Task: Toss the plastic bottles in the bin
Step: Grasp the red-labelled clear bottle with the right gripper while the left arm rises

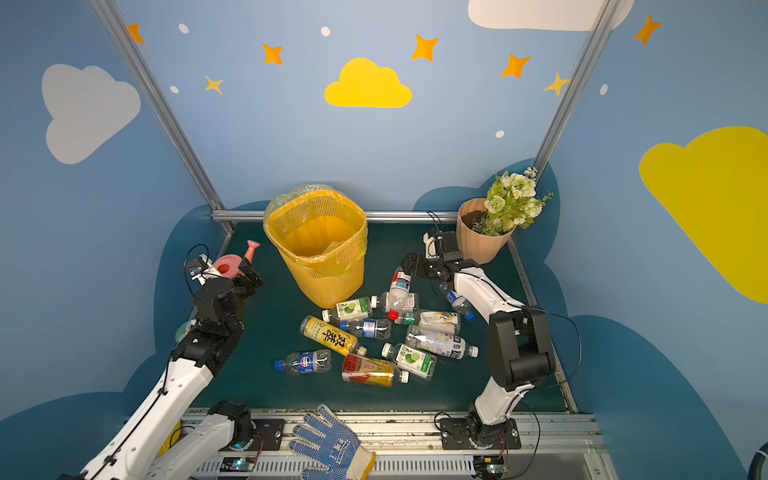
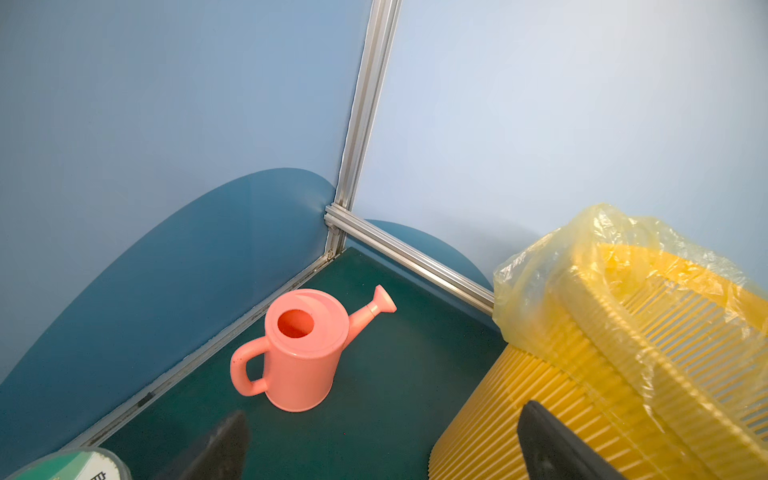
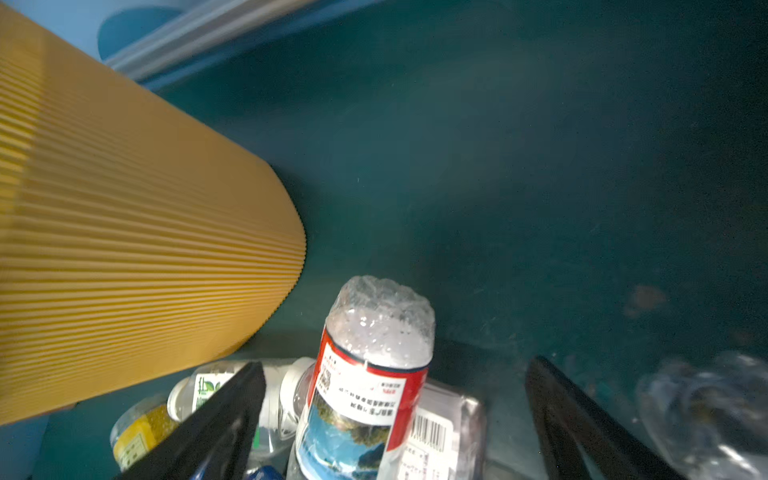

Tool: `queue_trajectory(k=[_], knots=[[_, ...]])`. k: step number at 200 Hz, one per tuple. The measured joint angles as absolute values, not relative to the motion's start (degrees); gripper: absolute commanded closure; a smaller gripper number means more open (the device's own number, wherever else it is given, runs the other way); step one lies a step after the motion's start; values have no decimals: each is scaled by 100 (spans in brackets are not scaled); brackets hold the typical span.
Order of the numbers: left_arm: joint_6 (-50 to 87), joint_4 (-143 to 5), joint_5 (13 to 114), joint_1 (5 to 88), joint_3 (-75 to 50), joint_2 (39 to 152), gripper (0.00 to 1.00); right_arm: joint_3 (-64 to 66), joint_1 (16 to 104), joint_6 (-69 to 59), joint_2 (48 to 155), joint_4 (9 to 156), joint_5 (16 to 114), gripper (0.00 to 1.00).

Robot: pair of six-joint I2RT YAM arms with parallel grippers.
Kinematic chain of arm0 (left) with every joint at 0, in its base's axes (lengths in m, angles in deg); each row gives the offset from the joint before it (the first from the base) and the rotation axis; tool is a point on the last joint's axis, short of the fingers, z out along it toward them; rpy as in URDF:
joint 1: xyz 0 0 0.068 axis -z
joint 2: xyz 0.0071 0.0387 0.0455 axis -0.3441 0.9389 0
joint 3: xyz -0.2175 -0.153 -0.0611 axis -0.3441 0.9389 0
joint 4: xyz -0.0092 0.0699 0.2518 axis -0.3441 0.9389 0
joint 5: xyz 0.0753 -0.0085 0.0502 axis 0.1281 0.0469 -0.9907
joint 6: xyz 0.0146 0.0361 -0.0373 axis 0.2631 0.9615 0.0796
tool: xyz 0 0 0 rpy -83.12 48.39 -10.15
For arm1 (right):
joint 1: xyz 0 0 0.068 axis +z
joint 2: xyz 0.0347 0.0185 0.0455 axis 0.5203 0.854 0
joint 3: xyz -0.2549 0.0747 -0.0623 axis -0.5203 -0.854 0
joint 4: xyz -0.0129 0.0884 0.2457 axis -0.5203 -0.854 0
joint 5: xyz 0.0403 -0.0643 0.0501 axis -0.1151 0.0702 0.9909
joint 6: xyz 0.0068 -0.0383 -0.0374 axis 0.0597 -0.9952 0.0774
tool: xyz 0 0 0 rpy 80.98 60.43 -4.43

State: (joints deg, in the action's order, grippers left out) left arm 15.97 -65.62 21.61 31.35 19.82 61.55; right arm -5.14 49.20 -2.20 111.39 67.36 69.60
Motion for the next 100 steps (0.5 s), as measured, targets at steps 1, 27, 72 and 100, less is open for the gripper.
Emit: queue_trajectory(k=[1, 27, 72, 100], knots=[[1602, -6558, 2161, 3137, 1982, 6152, 0, -501, 4938, -217, 11157, 6714, 6960, 4], [1691, -6523, 2174, 3155, 1982, 6115, 0, -296, 5211, -204, 11548, 6476, 6958, 5], [1790, -6418, 2215, 3157, 1991, 5940, 0, -117, 5458, -195, 12011, 6170, 6883, 8], [1790, -6407, 2261, 3157, 2058, 5879, 0, -112, 5508, -134, 12061, 6091, 6798, 21]])
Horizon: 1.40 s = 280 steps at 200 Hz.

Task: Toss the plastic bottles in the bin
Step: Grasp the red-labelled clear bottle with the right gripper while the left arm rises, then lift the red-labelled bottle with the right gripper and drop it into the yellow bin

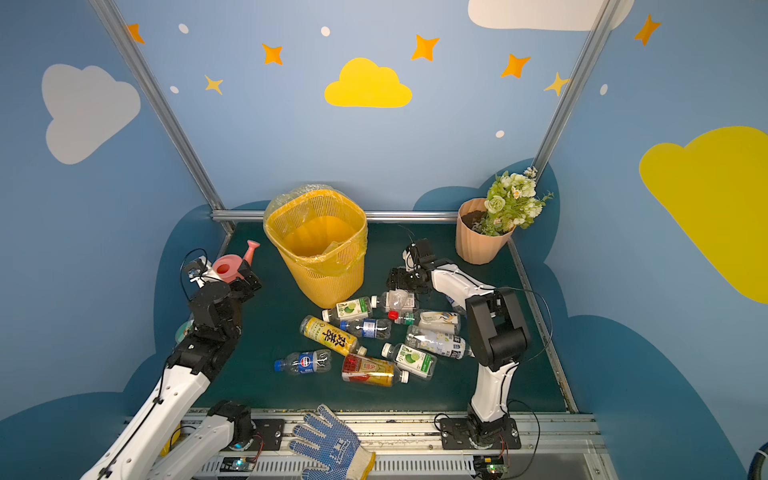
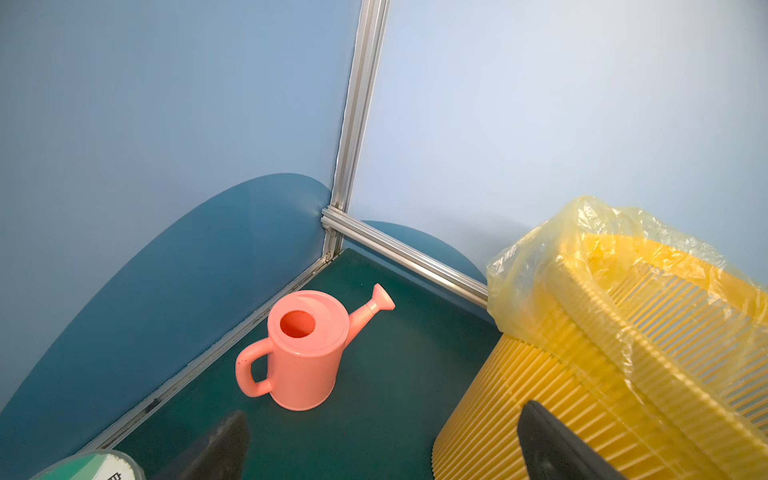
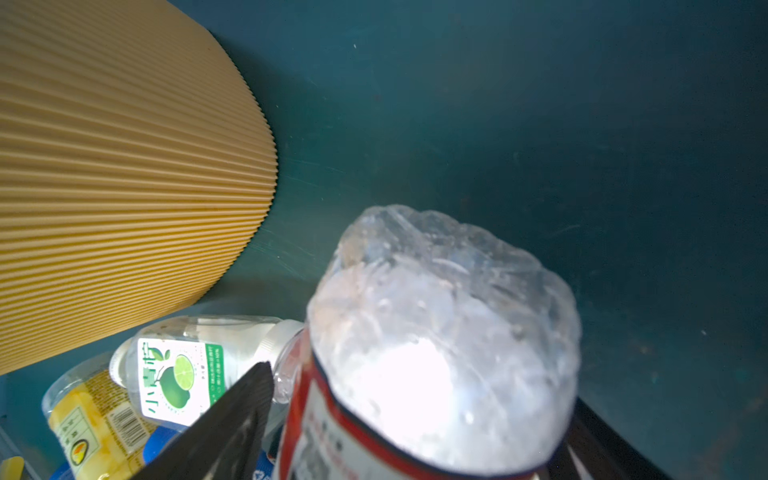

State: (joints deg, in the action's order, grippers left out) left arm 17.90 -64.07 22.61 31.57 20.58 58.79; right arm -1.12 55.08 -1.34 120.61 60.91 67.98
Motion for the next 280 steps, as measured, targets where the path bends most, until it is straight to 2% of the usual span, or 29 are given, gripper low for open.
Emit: queue_trajectory(k=[24, 52, 82, 103, 160, 187, 197, 225, 251, 263, 274, 280], knots=[[1805, -6361, 2325, 3157, 2063, 5916, 0, -110, 5510, -77, 12061, 6115, 6695, 42], [1807, -6313, 2388, 3157, 2063, 5995, 0, -106, 5508, -104, 12040, 6126, 6623, 51], [1805, -6269, 2427, 3157, 2063, 6015, 0, -86, 5499, -130, 11930, 6106, 6595, 51], [1781, -6239, 2451, 3157, 2063, 6015, 0, -114, 5466, -154, 11443, 6150, 6584, 51], [1545, -6230, 2539, 3155, 2063, 6052, 0, -724, 5397, -484, 8208, 7700, 6202, 47], [1366, -6221, 2543, 3155, 2063, 6227, 0, -729, 5473, -510, 7386, 8762, 6208, 47], [1307, -6215, 2554, 3155, 2063, 6292, 0, -715, 5550, -491, 7290, 9142, 6258, 43], [1147, -6173, 2639, 3155, 2063, 6410, 0, -213, 6015, -469, 7819, 9842, 6523, 43], [1007, -6088, 2740, 3155, 2058, 6463, 0, 989, 6500, -399, 9290, 10036, 6908, 42], [963, -6057, 2788, 3155, 2058, 6472, 0, 1768, 6651, -373, 10169, 9796, 7176, 34], [941, -5996, 2821, 3155, 2047, 6469, 0, 2624, 6743, -381, 11023, 9345, 7421, 16], [935, -5953, 2834, 3155, 2034, 6467, 0, 3077, 6771, -399, 11458, 9048, 7513, 10]])
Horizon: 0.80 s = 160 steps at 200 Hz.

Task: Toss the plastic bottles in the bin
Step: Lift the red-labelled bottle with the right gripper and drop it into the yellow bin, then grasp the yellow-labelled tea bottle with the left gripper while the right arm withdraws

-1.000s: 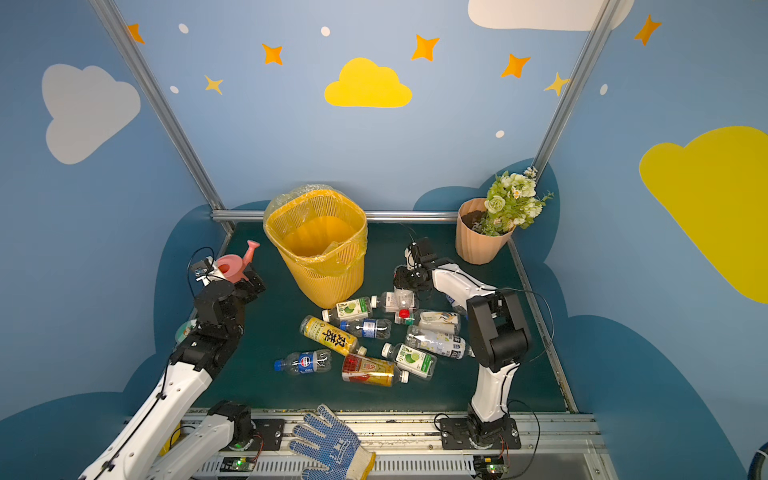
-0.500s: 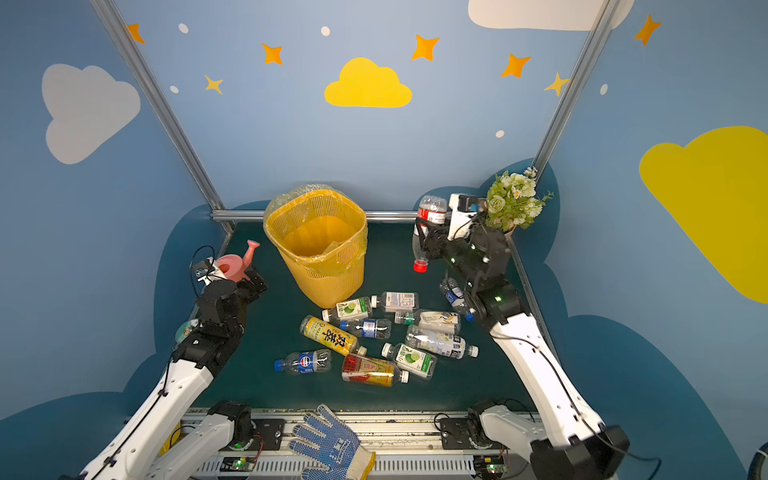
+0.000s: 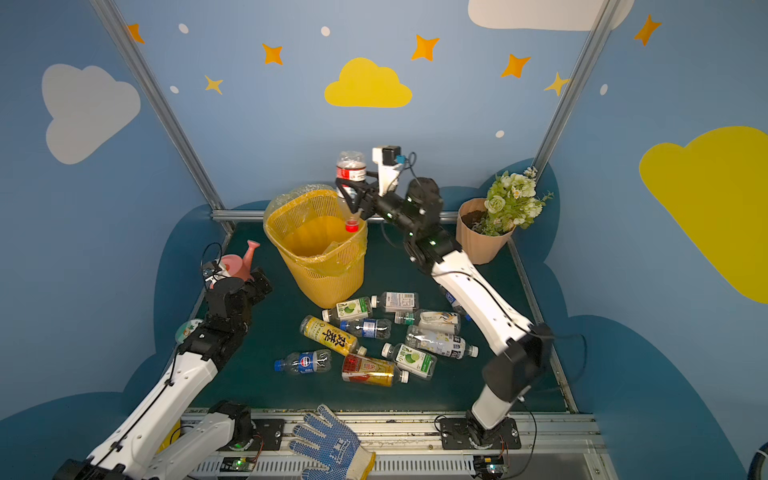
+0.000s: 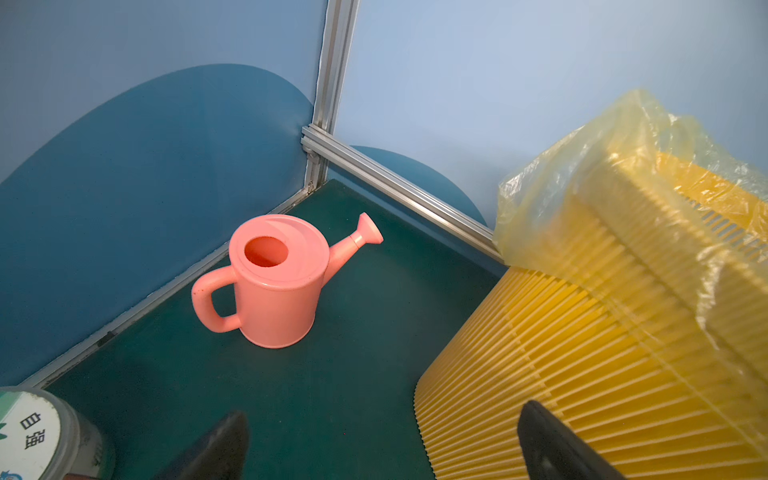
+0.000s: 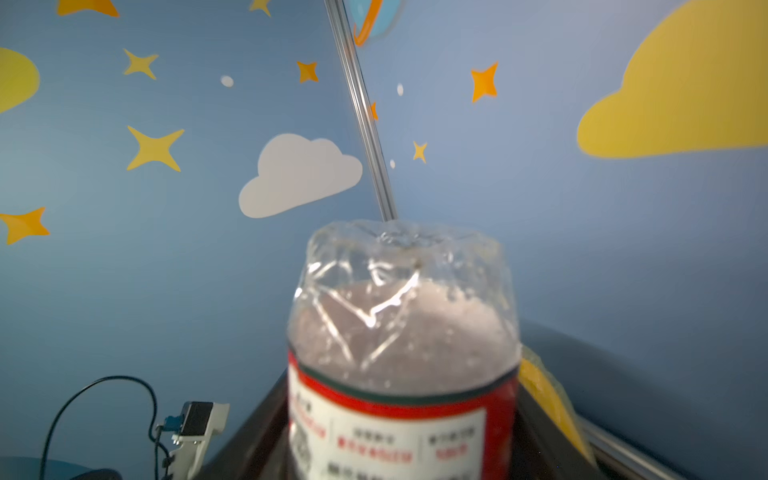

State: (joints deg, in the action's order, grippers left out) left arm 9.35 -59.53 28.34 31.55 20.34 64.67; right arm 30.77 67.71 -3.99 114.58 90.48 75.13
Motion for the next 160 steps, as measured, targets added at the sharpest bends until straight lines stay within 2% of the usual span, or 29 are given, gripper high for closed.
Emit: queue_trajectory(k=[9, 23, 37, 75, 110, 139, 160], knots=[[928, -5856, 2856, 3155, 1999, 6463, 0, 3597, 6813, -526, 11959, 8578, 7616, 3], [931, -5695, 2871, 3168, 1916, 6423, 0, 3818, 6839, -681, 12287, 7973, 7620, 3], [957, -5605, 2871, 3209, 1868, 6305, 0, 3518, 6822, -838, 12155, 7669, 7463, 3], [1385, -5657, 2548, 3863, 1822, 5787, 0, 2535, 6778, -1363, 10451, 7404, 6862, 3], [2069, -5968, 1999, 4796, 1396, 6013, 0, 1936, 6760, -1682, 8661, 7986, 6473, 3], [2723, -6394, 1592, 5636, 1315, 6266, 0, 1639, 6721, -1837, 8243, 8176, 6160, 3], [3497, -6733, 1324, 6501, 1317, 6511, 0, 839, 6513, -1819, 8108, 8121, 5904, 3]])
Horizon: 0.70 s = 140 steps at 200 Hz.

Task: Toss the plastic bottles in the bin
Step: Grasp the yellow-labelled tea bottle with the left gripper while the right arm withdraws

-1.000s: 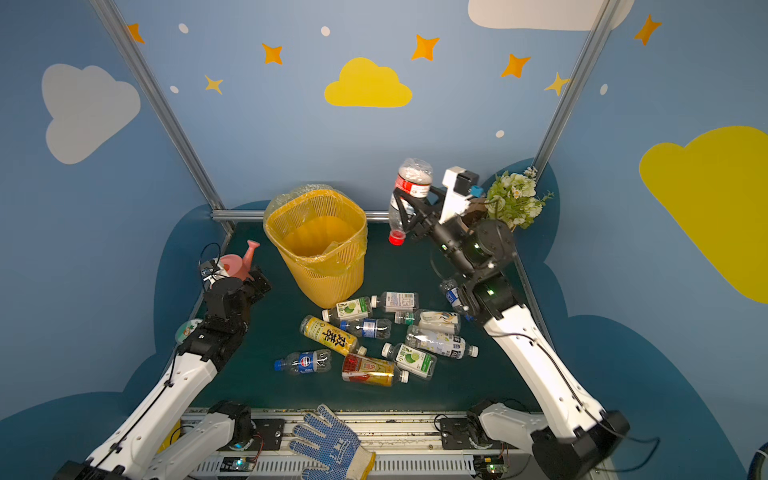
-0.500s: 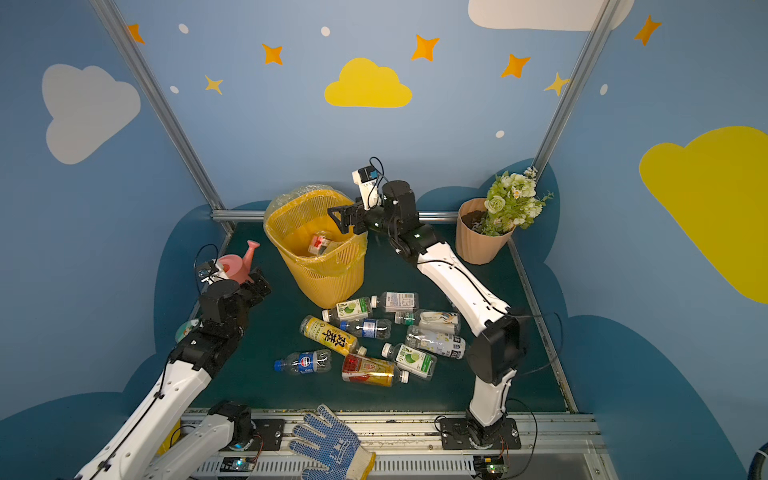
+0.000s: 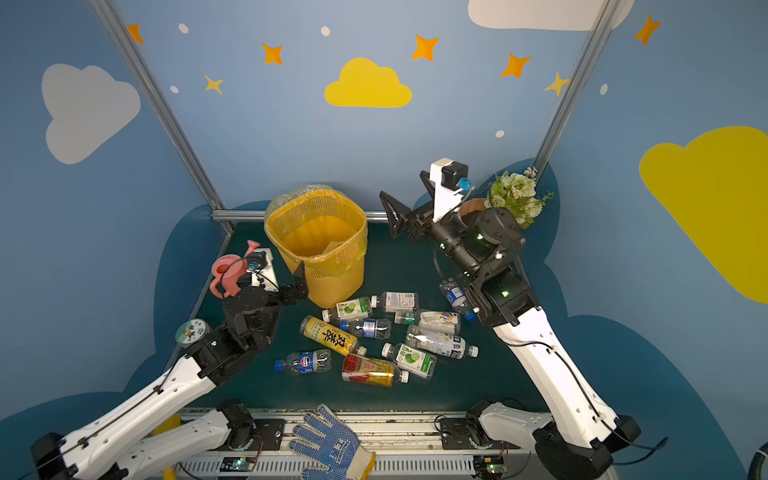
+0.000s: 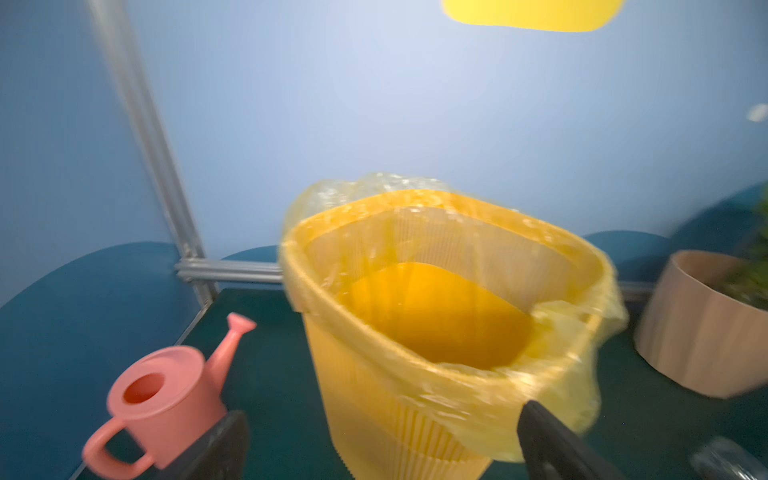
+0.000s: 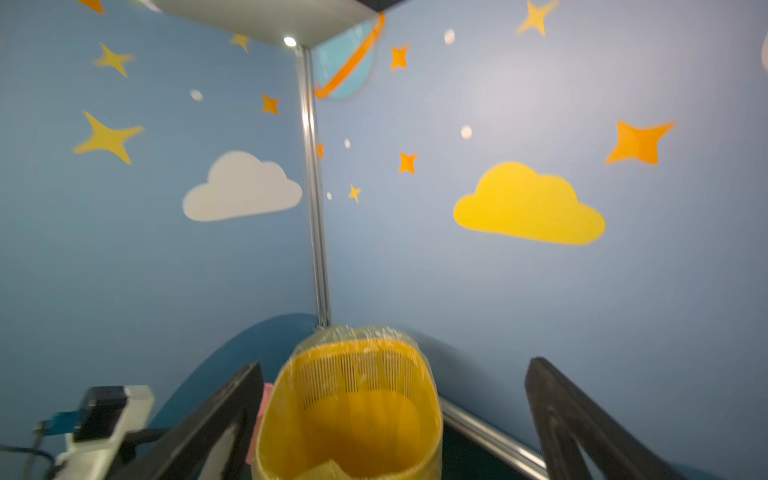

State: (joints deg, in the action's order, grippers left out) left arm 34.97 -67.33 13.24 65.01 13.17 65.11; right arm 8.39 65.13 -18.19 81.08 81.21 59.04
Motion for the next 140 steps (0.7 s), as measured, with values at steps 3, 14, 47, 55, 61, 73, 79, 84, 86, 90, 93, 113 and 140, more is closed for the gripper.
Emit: queue_trajectory(k=[3, 14, 47, 55, 61, 73, 79, 84, 86, 90, 93, 113, 140], knots=[[3591, -6770, 1297, 6619, 1317, 6541, 0, 657, 6459, -1802, 8094, 8106, 5878, 3], [3997, -6855, 1271, 7041, 1306, 6718, 0, 4, 6199, -1660, 8011, 8006, 5828, 3], [4874, -6521, 1804, 7771, 1158, 7326, 0, -1889, 5254, -1098, 7701, 7682, 5815, 3], [4994, -6335, 2115, 7821, 1132, 7422, 0, -2285, 5038, -960, 7576, 7610, 5826, 3], [5088, -6169, 2386, 7841, 1121, 7466, 0, -2525, 4914, -882, 7482, 7566, 5837, 3], [5247, -5815, 2919, 7843, 1081, 7510, 0, -2973, 4715, -733, 7246, 7477, 5854, 3], [5330, -5631, 3208, 7843, 1042, 7532, 0, -3152, 4618, -659, 7120, 7431, 5856, 3], [5389, -5461, 3424, 7843, 992, 7560, 0, -3286, 4529, -598, 7021, 7420, 5854, 3], [5416, -5375, 3514, 7845, 959, 7582, 0, -3345, 4489, -580, 6975, 7415, 5854, 3], [5464, -5220, 3686, 7847, 896, 7619, 0, -3434, 4433, -528, 6905, 7418, 5858, 3], [5483, -5126, 3785, 7852, 854, 7654, 0, -3513, 4376, -493, 6840, 7402, 5858, 3], [5612, -4532, 4458, 7913, 528, 8023, 0, -3966, 4020, -300, 6497, 7400, 5861, 3], [5831, -4051, 4904, 8147, 395, 8635, 0, -4416, 3567, -73, 6189, 7339, 5869, 3]])
